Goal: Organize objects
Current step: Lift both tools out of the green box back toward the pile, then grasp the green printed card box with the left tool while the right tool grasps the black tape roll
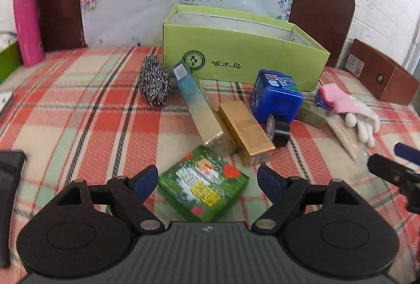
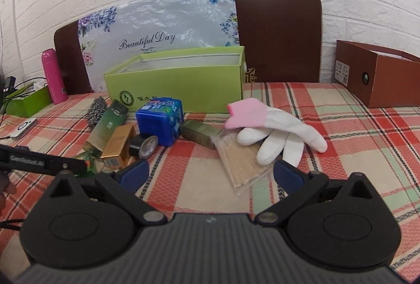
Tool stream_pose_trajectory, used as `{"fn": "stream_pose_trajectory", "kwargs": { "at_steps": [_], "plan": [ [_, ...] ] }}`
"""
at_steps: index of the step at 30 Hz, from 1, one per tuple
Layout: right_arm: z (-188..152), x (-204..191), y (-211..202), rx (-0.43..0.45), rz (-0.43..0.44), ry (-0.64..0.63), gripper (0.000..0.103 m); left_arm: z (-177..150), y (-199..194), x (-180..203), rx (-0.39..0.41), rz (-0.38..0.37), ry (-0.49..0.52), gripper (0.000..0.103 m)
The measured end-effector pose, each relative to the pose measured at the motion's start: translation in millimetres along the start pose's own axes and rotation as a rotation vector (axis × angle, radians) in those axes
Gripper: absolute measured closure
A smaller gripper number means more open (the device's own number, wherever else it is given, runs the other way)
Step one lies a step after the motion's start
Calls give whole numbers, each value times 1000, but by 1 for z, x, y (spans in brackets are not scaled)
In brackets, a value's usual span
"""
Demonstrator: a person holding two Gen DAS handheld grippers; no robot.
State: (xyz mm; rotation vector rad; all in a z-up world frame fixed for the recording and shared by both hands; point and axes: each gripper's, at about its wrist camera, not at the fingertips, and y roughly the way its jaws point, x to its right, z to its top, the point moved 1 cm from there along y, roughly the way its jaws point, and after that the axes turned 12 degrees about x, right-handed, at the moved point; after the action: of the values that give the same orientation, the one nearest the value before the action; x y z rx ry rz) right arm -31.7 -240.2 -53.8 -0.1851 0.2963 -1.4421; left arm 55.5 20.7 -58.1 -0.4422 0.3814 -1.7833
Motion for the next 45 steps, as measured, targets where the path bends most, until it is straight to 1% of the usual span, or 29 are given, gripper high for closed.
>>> {"fn": "stream_pose_trajectory", "kwargs": {
  "at_steps": [2,4,8,10,12,13,15,16,18,22,24,26,28,29,30,31,32,33,34,36,39,42,45],
  "plan": [
    [0,-7,-1,0,20,-13,0,0,4,0,-4,3,25,17],
    [0,-15,0,-4,44,-31,0,-3,4,0,16,0,52,16],
    [-2,-29,7,-25,79,-63,4,-9,8,-4,0,-31,73,16],
    [-2,-34,10,-35,90,-72,5,-6,11,-8,6,-50,72,16],
    [-3,-38,13,-41,95,-77,8,-3,15,-10,12,-80,75,16],
    [-3,-39,15,-44,94,-77,8,-3,18,-10,1,-90,77,16],
    [-2,-41,18,-48,93,-76,16,-6,24,-11,-36,-91,72,17],
    [-2,-42,20,-50,94,-75,17,-8,21,-10,-25,-89,70,18],
    [0,-45,25,-54,94,-75,26,-11,14,-8,-27,-98,67,18],
    [5,-53,44,-69,108,-77,34,-20,-4,-2,-33,-104,24,18],
    [8,-59,56,-72,115,-71,39,-23,-11,2,-36,-90,6,17],
    [11,-64,70,-80,119,-53,42,-23,-15,4,-41,-84,-7,17],
    [11,-70,83,-94,131,-47,44,-21,-18,4,-50,-97,-12,17],
    [9,-72,89,-101,130,-48,47,-20,-20,3,-49,-103,-12,17],
    [7,-74,94,-108,130,-51,53,-20,-22,2,-44,-107,-10,17],
    [5,-73,97,-118,132,-51,59,-19,-25,0,-39,-110,-6,17],
    [3,-71,98,-130,134,-38,71,-18,-27,-2,-36,-116,-1,17],
    [2,-66,98,-141,141,-15,80,-18,-29,-4,-35,-125,1,17],
    [0,-61,96,-147,146,6,83,-19,-30,-6,-37,-136,1,17],
    [-2,-51,89,-152,136,19,85,-21,-30,-8,-49,-157,0,17],
    [-4,-35,72,-139,104,-11,85,-25,-28,-8,-67,-174,-11,17],
    [-9,-18,54,-138,74,-8,85,-25,-26,-1,-76,-182,-4,23],
    [-12,-2,40,-138,26,-3,85,-23,-25,9,-88,-206,-7,23]
  ]
}}
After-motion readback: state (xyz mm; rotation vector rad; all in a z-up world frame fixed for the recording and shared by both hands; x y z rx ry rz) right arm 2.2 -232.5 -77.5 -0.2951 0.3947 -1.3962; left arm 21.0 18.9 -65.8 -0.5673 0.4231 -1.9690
